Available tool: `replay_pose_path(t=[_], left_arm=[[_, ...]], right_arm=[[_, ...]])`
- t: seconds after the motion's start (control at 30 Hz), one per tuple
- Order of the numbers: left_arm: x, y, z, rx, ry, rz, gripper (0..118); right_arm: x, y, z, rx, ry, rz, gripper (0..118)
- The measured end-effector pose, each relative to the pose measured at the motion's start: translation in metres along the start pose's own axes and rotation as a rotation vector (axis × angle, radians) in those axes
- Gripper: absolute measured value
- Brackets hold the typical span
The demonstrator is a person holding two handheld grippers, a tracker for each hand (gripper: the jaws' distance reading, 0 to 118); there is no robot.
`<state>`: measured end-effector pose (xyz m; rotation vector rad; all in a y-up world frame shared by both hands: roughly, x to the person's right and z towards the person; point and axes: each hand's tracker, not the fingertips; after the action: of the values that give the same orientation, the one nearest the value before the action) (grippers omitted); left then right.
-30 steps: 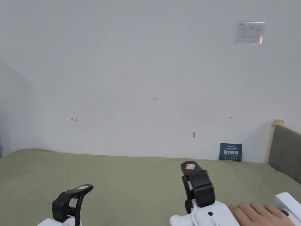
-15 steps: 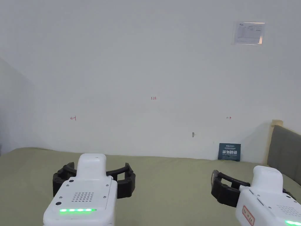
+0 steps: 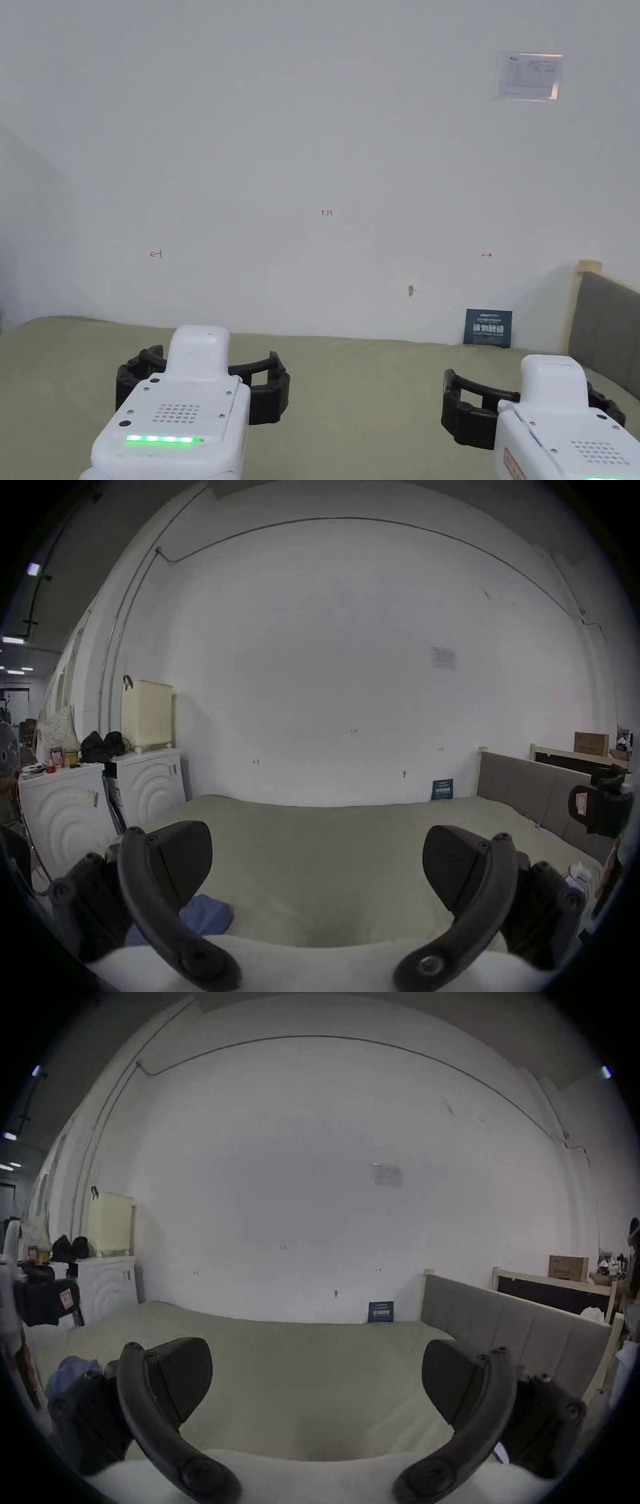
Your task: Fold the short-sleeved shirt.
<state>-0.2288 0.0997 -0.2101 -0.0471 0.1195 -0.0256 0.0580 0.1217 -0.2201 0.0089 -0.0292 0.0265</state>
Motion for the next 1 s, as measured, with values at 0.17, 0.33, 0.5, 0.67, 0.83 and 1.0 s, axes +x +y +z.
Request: replay_pose_path(t=[0.17,0.33,0.5,0.67,0.83,1.0], left_arm=[[0.003,0.001,0.001,-0.012,-0.013,-0.009,118],[0.000,0.001,-0.001,-0.038,-0.017,0.010,117],[-0.001,0.000,-0.006,-0.075,-0.023,0.030,2],[0.001,-0.004,-0.002,-0.088,-0.048,0.020,0],[0.003,-0.006,-0.002,-0.098,-0.065,0.012,0],[0.001,-0.009,-0.001,-0.121,-0.087,0.022,0]], right_arm=[[-0.003,0.000,0.001,0.012,-0.014,0.027,118],[-0.002,0.001,0.002,-0.003,-0.041,0.022,118],[-0.002,-0.004,0.006,0.017,-0.082,0.056,20],[-0.003,-0.010,0.005,-0.031,-0.062,0.038,5],[-0.003,-0.014,0.007,-0.040,-0.069,0.018,5],[-0.003,-0.014,0.007,-0.042,-0.086,0.033,5]])
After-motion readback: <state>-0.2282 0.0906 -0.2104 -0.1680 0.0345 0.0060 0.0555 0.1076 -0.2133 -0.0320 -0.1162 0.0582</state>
